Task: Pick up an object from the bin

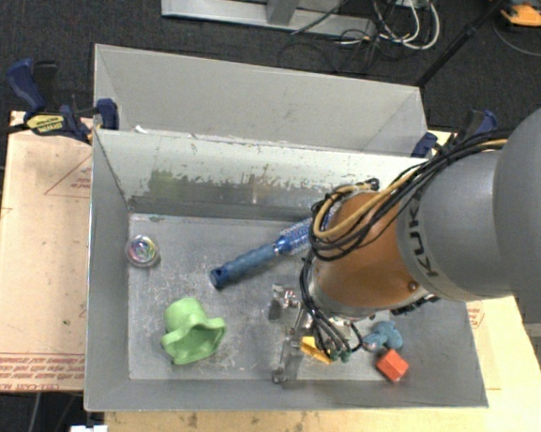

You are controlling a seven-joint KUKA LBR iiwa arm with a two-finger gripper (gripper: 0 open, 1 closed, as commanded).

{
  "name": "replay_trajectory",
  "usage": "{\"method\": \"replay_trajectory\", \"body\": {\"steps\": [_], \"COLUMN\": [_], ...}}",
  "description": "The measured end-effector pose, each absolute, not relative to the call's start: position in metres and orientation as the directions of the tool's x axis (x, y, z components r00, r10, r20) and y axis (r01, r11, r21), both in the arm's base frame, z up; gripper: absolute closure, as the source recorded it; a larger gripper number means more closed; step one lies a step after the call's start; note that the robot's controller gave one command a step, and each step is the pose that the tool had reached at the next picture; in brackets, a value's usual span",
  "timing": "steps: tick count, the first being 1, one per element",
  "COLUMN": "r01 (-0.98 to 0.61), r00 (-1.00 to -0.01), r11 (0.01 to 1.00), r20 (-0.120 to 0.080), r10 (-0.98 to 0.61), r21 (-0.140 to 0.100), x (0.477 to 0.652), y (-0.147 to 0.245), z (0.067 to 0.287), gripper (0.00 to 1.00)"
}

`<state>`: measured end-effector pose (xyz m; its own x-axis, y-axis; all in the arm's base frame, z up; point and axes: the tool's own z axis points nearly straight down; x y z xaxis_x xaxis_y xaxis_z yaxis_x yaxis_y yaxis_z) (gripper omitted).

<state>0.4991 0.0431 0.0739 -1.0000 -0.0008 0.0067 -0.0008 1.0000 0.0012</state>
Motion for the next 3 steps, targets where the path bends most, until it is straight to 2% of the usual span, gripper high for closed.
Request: {"method": "replay_trajectory", "body": {"steps": [1, 2, 3], "r01": [-0.108, -0.128, -0.075], "r00": [-0.994, -0.992, -0.997], "r11": [0.994, 0.992, 0.997], "r20": [-0.008, 0.004, 0.0], "r10": [-0.108, -0.128, -0.075], "r21": [-0.004, 0.003, 0.002], "x": [0.555, 0.537, 0.52], "y": [-0.066, -0.068, -0.062], "z": [0.119, 0.069, 0.081], "gripper": [0.0, 0.0, 0.0]}}
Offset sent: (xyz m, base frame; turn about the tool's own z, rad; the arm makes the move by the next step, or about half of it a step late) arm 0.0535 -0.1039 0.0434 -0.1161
